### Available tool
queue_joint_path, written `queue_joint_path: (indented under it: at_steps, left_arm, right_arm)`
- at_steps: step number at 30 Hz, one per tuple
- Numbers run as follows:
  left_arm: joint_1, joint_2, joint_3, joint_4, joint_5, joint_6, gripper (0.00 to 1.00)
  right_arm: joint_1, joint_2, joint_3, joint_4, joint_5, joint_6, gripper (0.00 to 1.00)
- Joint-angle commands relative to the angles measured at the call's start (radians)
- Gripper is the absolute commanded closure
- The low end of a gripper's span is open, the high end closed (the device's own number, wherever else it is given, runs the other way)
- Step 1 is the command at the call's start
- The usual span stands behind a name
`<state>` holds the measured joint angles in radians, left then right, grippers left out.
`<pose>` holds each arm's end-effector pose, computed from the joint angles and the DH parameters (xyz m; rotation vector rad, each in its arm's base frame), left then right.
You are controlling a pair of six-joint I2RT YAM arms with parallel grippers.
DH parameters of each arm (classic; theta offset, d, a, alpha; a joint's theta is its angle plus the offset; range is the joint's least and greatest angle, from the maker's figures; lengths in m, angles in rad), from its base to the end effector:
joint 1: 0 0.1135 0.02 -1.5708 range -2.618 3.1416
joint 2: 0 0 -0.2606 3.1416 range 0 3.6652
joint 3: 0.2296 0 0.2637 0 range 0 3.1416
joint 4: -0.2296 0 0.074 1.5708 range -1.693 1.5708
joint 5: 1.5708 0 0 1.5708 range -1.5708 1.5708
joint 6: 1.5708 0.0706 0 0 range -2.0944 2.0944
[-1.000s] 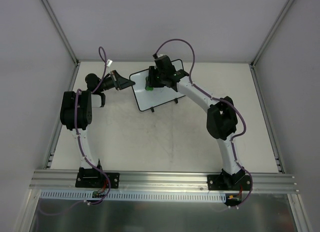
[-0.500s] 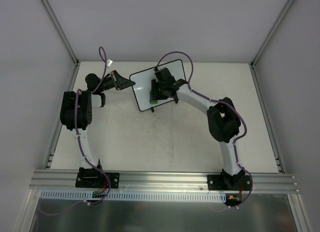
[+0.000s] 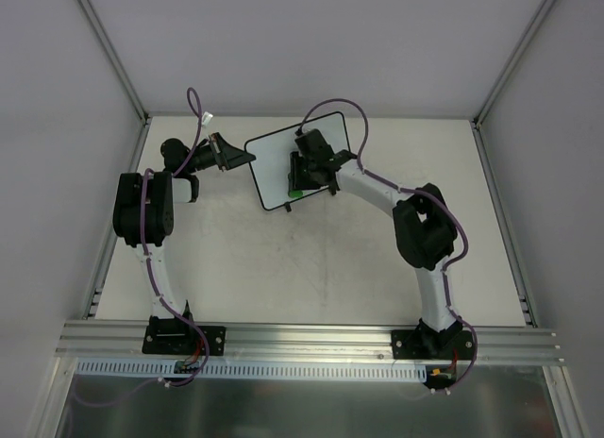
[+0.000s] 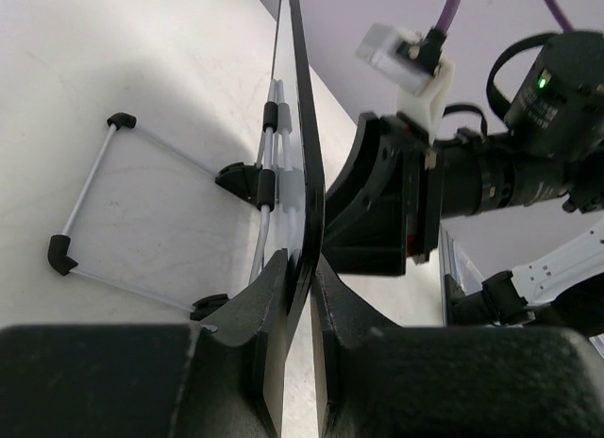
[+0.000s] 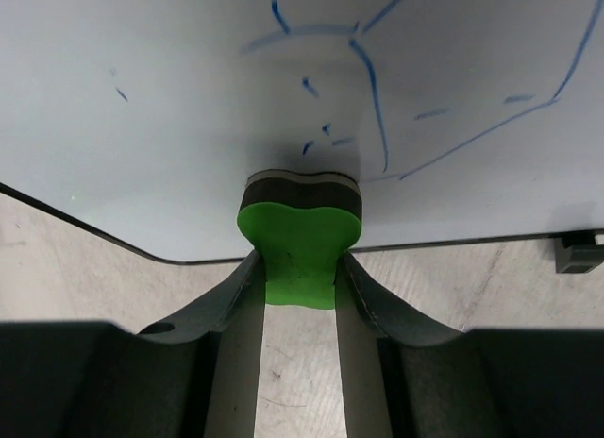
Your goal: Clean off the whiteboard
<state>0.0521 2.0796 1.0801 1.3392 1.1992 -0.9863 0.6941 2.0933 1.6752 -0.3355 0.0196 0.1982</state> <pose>0.4331 -0.0433 0.1907 0.4033 1.5849 -1.4665 0.3964 0.3281 0.1910 -0.5702 2.2932 0.4206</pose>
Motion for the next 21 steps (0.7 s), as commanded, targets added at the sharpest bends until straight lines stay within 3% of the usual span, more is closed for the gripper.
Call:
queue_joint_path:
  at_steps: [1,13,21]
  left_arm:
    - [-0.014,-0.064,-0.016,0.342,0.092,-0.008,1.00]
    - [-0.014,-0.055,-0.009,0.342,0.092,-0.009,1.00]
    - [-0.014,-0.055,-0.009,0.342,0.094,-0.008,1.00]
  right_arm:
    - [-0.041,-0.010,0.095,0.043,0.056,0.007,1.00]
    - [-0.131,-0.001,0.146,0.039,0.025,-0.011,1.00]
    - [-0.127,0.014,0.172,0.036,-0.009,-0.014,1.00]
